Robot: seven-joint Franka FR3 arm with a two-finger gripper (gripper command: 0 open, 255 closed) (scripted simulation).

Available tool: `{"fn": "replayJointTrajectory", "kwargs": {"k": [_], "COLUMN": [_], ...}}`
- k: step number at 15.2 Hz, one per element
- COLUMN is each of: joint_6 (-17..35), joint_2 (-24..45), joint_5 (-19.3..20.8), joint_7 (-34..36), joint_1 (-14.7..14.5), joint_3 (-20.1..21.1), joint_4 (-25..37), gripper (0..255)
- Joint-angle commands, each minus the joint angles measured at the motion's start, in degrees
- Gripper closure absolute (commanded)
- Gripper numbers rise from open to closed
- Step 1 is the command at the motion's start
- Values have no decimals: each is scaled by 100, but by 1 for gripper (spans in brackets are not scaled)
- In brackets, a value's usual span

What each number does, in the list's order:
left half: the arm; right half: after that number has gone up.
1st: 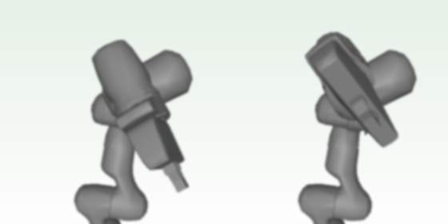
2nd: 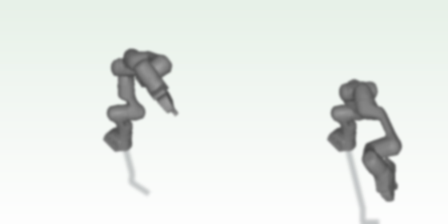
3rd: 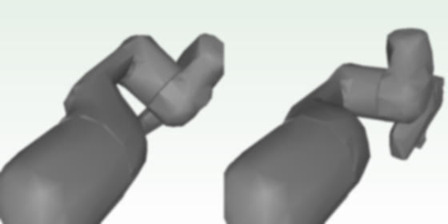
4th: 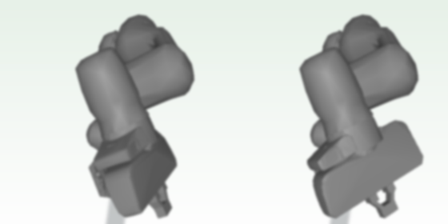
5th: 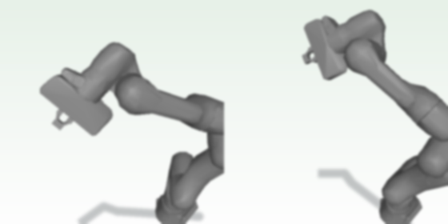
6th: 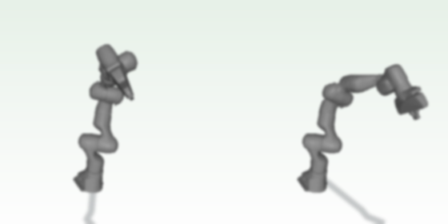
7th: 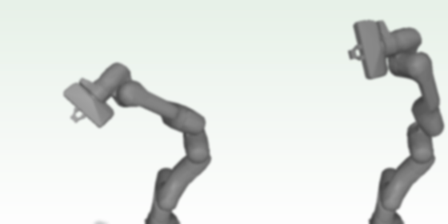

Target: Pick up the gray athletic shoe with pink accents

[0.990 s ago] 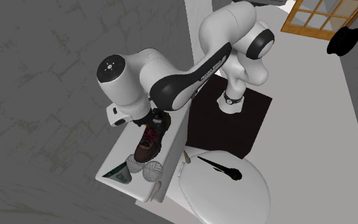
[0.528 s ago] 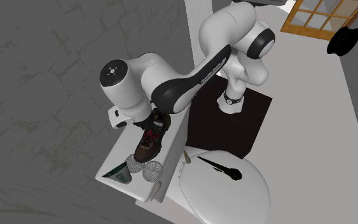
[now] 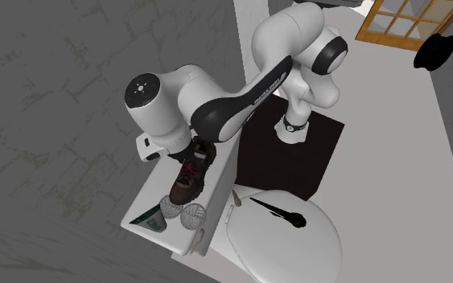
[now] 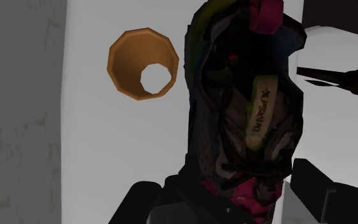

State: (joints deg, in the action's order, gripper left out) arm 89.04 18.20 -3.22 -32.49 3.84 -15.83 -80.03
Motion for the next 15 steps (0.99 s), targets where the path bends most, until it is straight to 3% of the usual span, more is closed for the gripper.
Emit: {"fn": "replayJointTrajectory", "kwargs": {"k": [1, 15], "joint_6": [-152, -1264], "joint_2": [14, 339], "joint_5": [-4, -86], "joint_7": [-3, -43], "joint_1": [10, 136], "joint_3": [-3, -17], "joint_4": [170, 1602], "gripper": [255, 255]}}
